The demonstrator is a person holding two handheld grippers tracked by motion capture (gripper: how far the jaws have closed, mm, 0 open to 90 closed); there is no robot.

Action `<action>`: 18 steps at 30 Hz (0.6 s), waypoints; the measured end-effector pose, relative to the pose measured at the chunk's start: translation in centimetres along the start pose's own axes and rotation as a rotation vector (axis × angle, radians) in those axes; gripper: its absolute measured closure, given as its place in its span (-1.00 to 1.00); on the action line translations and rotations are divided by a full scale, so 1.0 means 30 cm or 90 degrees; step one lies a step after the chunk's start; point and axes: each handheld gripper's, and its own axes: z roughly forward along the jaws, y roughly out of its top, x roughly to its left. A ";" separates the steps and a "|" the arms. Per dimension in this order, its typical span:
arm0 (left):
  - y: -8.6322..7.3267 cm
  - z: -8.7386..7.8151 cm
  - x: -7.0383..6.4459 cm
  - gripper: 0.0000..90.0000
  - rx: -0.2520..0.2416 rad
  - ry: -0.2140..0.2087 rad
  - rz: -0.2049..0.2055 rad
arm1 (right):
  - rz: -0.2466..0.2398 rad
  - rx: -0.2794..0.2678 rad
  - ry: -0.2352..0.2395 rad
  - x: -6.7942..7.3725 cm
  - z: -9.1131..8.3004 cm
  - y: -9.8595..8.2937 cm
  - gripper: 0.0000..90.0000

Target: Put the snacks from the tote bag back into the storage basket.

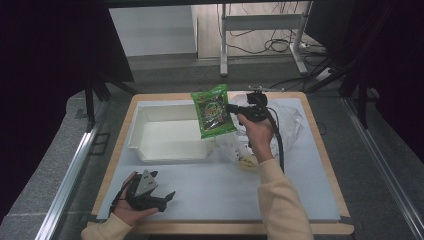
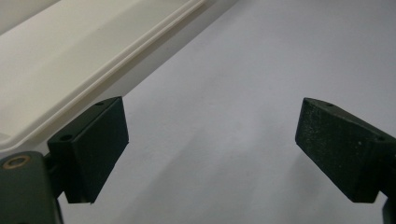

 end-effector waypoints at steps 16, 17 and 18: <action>0.000 -0.001 0.001 -0.79 -0.001 -0.003 -0.002 | -0.019 0.019 0.012 0.062 0.076 0.009 0.99; 0.000 -0.001 0.001 -0.79 -0.001 -0.004 -0.002 | -0.016 0.021 0.013 0.068 0.085 0.009 0.99; 0.000 -0.001 0.001 -0.79 -0.001 -0.004 -0.002 | -0.018 0.021 0.014 0.070 0.090 0.009 0.99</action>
